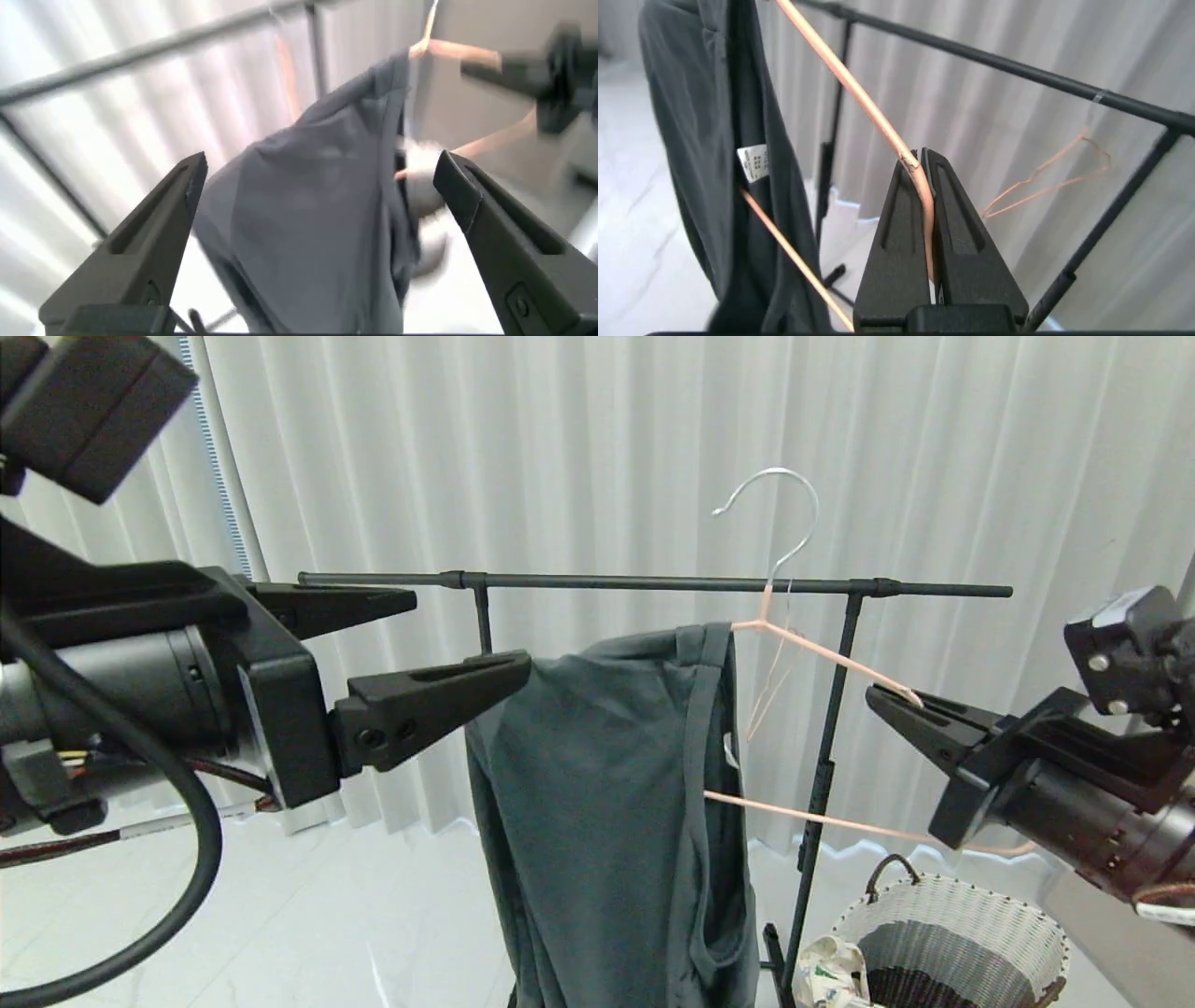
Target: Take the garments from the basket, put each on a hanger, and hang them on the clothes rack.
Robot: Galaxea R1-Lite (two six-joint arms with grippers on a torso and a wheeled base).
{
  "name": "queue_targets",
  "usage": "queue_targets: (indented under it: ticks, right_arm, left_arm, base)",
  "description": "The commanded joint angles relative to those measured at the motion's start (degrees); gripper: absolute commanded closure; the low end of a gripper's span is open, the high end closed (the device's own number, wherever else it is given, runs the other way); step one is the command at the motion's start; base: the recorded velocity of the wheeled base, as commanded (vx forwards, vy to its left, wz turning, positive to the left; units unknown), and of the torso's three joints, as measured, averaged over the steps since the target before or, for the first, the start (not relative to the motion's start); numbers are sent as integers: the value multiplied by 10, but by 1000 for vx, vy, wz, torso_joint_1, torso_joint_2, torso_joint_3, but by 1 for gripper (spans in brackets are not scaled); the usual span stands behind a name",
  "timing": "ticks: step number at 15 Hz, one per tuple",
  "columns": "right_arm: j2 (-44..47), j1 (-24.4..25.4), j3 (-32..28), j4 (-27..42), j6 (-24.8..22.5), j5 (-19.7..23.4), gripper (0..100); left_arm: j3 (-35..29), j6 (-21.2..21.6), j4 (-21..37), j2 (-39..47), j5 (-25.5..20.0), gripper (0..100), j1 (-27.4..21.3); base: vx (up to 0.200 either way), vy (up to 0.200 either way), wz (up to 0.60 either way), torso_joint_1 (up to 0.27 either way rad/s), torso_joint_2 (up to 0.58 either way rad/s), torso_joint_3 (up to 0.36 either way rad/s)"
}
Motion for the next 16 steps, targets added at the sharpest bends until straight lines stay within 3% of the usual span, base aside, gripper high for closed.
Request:
queue_targets:
  ticks: [1, 3, 5, 10, 16]
  right_arm:
    - [-64, 18, 51, -1, -22, 16, 100]
    - [-101, 50, 85, 0, -34, 21, 100]
    - [-117, 77, 104, 0, -43, 19, 100]
    - [-127, 117, 118, 4, -58, 20, 100]
    - [-125, 137, 125, 4, -67, 19, 100]
  left_arm:
    - [49, 14, -1, -16, -47, 0, -5]
    - [74, 39, -1, -11, -100, 0, -14]
    - [79, 54, -1, -4, -126, 0, -34]
    - [109, 58, -1, 6, -132, 0, -101]
    - [126, 58, -1, 34, -131, 0, -120]
  base:
    - [0, 0, 0, 0, 0, 0]
    - [0, 0, 0, 0, 0, 0]
    - [0, 0, 0, 0, 0, 0]
    - [0, 0, 0, 0, 0, 0]
    - [0, 0, 0, 0, 0, 0]
